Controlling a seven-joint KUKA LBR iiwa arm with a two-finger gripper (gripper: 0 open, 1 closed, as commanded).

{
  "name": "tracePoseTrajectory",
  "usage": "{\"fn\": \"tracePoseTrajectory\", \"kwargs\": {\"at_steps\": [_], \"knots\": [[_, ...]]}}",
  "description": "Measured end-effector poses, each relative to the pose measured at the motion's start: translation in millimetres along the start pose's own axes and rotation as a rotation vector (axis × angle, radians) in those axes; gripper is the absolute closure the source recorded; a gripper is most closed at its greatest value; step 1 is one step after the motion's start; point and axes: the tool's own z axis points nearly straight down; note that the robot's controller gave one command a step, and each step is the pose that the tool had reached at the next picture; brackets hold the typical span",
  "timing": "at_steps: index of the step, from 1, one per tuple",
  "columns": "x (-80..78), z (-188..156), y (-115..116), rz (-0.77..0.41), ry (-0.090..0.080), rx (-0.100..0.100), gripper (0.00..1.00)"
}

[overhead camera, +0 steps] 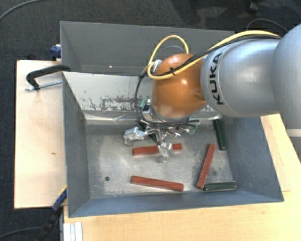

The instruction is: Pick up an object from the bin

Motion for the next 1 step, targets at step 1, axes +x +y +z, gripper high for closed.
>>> {"fn": "tracePoseTrajectory", "kwargs": {"at_steps": [1], "knots": [[4.1, -20.9, 7.9, -0.049, -0.001, 0.004, 0.00]]}}
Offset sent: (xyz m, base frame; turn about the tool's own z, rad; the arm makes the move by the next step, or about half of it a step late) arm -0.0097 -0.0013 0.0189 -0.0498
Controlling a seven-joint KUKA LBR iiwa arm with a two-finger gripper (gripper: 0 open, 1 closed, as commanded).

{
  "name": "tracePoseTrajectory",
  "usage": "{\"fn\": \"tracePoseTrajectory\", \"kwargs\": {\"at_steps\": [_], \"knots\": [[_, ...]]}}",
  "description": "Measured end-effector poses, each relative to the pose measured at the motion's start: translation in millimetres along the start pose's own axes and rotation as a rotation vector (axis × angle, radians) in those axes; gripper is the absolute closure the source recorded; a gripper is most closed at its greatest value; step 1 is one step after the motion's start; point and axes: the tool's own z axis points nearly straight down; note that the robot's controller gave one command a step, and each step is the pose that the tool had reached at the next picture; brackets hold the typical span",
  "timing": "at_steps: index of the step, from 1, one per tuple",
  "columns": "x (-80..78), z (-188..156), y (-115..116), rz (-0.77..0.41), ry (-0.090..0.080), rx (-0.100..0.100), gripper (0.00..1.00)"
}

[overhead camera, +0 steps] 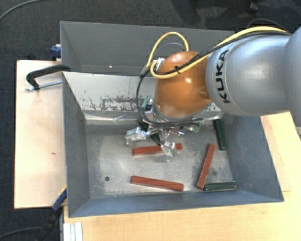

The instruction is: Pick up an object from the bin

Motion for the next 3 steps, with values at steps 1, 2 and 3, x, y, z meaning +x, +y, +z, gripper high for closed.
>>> {"fn": "tracePoseTrajectory", "kwargs": {"at_steps": [1, 2, 3], "knots": [[26.4, 26, -50, -0.243, -0.001, 0.004, 0.00], [24.1, 25, -48, -0.245, -0.003, 0.002, 1.00], [-18.3, -73, 19, -0.237, -0.010, 0.007, 1.00]]}}
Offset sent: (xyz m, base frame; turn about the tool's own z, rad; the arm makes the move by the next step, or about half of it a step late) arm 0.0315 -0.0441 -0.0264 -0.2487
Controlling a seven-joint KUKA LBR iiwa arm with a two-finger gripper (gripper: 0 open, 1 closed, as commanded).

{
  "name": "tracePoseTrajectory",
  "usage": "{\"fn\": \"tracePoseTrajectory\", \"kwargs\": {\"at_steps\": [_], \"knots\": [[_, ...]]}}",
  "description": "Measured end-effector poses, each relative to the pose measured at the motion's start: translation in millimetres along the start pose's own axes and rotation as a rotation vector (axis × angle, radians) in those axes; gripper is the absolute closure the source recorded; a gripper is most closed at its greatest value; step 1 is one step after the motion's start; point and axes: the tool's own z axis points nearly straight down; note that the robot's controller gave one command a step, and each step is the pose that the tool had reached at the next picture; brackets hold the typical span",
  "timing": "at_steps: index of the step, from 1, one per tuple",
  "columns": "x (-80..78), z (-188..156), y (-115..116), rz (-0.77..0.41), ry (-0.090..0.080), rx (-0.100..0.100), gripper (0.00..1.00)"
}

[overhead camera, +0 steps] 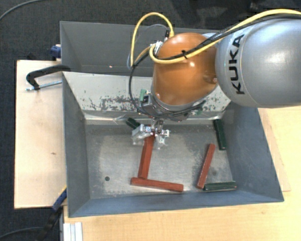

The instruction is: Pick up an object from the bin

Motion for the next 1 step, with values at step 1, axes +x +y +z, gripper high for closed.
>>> {"fn": "tracePoseTrajectory", "kwargs": {"at_steps": [1], "knots": [[20.8, -64.3, 1.0, 0.001, 0.004, 0.002, 1.00]]}}
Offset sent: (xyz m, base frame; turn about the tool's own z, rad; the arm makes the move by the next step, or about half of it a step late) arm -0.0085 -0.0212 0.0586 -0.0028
